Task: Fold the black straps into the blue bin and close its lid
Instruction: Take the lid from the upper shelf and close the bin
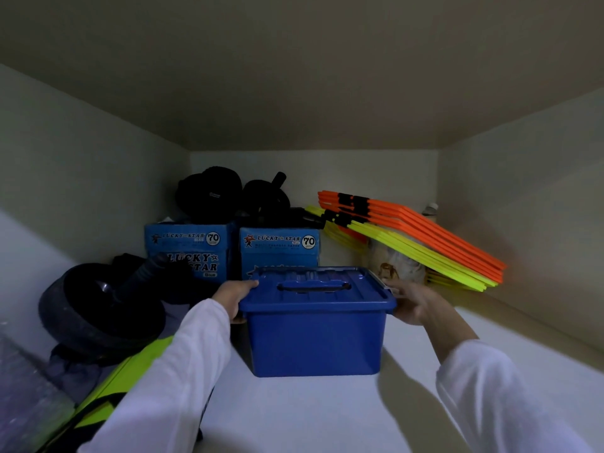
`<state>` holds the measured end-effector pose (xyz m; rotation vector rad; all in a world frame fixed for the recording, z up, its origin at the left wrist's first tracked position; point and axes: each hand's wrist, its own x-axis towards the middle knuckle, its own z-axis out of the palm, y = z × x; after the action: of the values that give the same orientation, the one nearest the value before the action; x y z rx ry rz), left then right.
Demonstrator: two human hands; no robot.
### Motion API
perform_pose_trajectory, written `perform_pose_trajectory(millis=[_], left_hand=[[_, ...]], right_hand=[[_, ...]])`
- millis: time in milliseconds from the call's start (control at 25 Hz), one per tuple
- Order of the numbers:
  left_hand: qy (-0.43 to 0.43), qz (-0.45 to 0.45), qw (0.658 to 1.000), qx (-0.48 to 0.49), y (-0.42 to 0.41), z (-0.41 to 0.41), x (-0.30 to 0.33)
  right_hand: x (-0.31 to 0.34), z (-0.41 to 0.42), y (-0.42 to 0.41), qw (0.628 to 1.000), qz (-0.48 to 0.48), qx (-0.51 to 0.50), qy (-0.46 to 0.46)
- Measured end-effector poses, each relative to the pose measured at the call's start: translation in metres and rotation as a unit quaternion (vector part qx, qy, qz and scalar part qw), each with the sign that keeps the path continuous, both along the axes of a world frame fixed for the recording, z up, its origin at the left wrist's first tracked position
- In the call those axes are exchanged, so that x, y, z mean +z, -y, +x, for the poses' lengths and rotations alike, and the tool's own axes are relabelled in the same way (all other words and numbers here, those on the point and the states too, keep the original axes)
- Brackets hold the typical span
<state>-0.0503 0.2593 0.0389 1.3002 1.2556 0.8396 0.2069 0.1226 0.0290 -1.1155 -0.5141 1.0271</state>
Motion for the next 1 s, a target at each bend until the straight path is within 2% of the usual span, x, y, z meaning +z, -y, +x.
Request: perform_pose_trajectory(millis=[120, 520, 760, 1000], left_hand=[[0.001, -0.008, 1.000, -0.003, -0.001, -0.001, -0.001], [0.012, -0.034, 0.999, -0.013, -0.005, -0.003, -0.001], [0.016, -0.039, 0.999, -0.008, -0.004, -0.004, -0.001], [-0.001, 0.030, 1.000, 0.002, 0.004, -0.004, 0.003]], right_hand=[[0.002, -0.003, 0.000, 0.999, -0.012, 0.031, 0.003], [0.004, 0.004, -0.021, 0.995, -0.059, 0.043, 0.068], [0.005, -0.004, -0.034, 0.971, -0.140, -0.014, 0.193], [0.009, -0.012, -0.030, 0.959, -0.159, -0.041, 0.231]])
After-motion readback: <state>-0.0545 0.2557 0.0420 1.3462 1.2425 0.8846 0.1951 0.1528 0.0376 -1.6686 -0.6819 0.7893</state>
